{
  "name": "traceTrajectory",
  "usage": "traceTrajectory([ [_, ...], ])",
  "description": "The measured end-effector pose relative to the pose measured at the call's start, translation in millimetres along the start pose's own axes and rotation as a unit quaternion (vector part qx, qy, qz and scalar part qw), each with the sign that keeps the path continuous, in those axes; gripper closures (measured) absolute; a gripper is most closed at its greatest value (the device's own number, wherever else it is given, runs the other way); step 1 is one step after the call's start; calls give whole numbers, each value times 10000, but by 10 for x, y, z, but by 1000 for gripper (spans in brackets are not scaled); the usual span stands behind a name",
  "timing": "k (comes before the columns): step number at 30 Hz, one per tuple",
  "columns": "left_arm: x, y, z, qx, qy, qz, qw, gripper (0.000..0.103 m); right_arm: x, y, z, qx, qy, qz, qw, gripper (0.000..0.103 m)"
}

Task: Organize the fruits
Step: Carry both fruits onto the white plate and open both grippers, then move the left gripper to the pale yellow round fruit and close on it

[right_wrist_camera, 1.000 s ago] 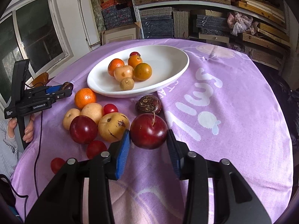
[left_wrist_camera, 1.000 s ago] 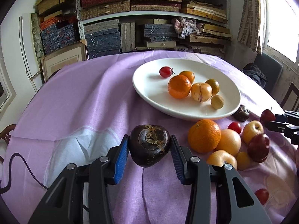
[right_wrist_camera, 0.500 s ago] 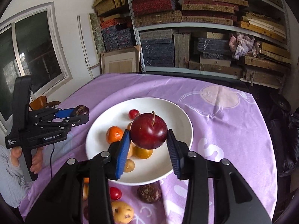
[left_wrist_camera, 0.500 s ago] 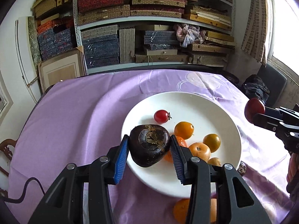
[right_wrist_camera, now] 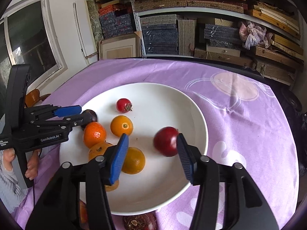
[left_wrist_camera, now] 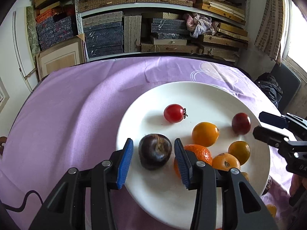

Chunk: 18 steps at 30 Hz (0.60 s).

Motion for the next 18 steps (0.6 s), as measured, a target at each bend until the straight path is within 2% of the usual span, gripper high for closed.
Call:
traceTrajectory([
  [3,40,258,-12,155,1,58,9999,58,5,425,-144,373,-43,-121,9992,50],
  [5,85,492,39,266,-56,79,9996,52,-28,804,-173,656,-14,-213,9976,45],
  [7,120,762,180,414,-139,-32,9990,31,-53,1181,-89,946,36,-239,9952,19],
  [9,197,957,392,465,-264,-120,9985,27,-54,1519,88,1240,50,-203,9921,8],
  [14,459,1049,1016,160,-570,-108,9982,26,34,1979,739,1617,-423,-364,9853,4],
  [16,553,1016,1212,80,-615,-78,9980,26,100,2015,966,1667,-626,-386,9833,4],
  [18,618,986,1321,86,-661,-114,9977,26,161,1952,1099,1517,-742,-350,9850,4],
])
Point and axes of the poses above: each gripper's, at about its wrist camera, not at the fingertips, and y roughly against the way its jaws point, x to its right, z to its underside, the point moved 9 cm from there along -y, roughly the way its jaws point, and after that the axes turned 12 degrees about z, right-handed, at the moved point
